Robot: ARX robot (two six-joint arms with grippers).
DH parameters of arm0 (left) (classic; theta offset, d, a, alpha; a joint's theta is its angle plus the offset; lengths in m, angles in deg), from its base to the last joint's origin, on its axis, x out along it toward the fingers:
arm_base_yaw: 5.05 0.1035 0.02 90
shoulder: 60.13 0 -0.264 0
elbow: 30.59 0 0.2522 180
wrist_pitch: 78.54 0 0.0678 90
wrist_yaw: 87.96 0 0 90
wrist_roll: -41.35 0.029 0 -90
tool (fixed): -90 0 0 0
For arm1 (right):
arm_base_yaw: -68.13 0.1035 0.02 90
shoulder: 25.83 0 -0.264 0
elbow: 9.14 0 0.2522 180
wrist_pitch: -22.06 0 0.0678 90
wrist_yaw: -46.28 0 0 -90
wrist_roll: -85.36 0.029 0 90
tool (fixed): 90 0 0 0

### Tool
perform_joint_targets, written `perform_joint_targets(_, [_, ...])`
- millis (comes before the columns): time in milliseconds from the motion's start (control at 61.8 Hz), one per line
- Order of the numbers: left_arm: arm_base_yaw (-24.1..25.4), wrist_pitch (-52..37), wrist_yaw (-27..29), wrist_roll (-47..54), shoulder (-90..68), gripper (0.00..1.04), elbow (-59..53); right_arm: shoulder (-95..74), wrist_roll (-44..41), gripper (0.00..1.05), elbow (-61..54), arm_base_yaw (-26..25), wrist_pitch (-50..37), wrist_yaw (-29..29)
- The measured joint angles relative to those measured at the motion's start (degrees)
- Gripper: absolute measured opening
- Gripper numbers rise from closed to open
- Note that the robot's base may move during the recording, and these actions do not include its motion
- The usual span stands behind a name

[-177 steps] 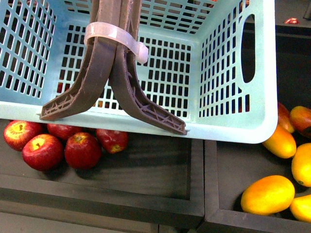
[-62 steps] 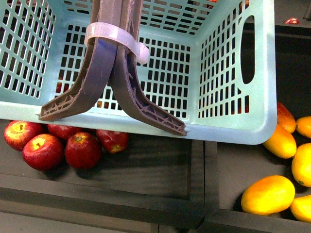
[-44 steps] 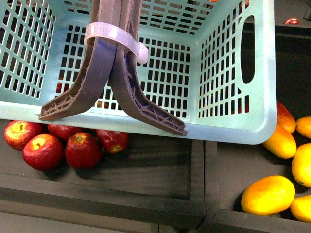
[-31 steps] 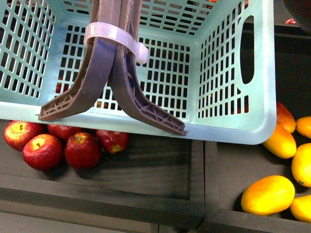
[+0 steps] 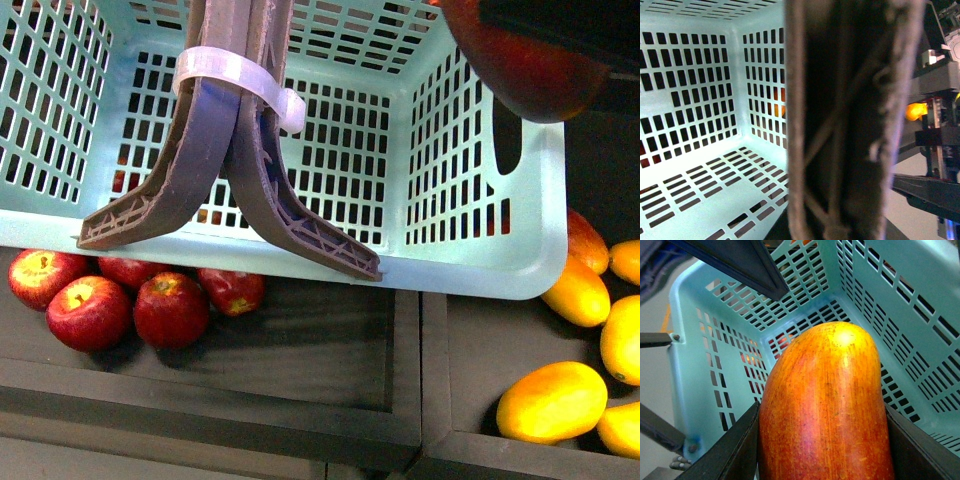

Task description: Pick mango and avocado into basket

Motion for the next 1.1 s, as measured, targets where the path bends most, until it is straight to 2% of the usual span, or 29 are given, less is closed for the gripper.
perform_joint_targets(469, [0.0,0.0,0.0,0.0,0.0,0.06,0.0,-6.6,8.2,0.61,3.4,2.7,-7.9,-6.3])
perform_joint_targets(485, [0.0,0.0,0.0,0.0,0.0,0.06,0.0,-6.8,8.5,0.62,3.4,2.7,-8.5,-6.7])
perform_joint_targets(550, [0.0,0.0,0.0,0.0,0.0,0.06,0.0,-7.2,9.9,0.77,3.4,2.3,-10.1,-6.9])
perform_joint_targets(696, [0.0,0.0,0.0,0.0,0.0,0.06,0.0,-7.2,12.7,0.99,3.4,1.4,-13.2,-6.7])
perform_joint_targets(906, [0.0,0.0,0.4,0.2,-0.4,0.05,0.0,-6.5,21.2,0.97,3.4,-2.3,-20.9,-8.0])
perform_joint_targets(1100, [0.1,0.0,0.3,0.2,-0.4,0.05,0.0,-3.8,31.9,0.97,3.6,-9.2,-27.5,-13.0])
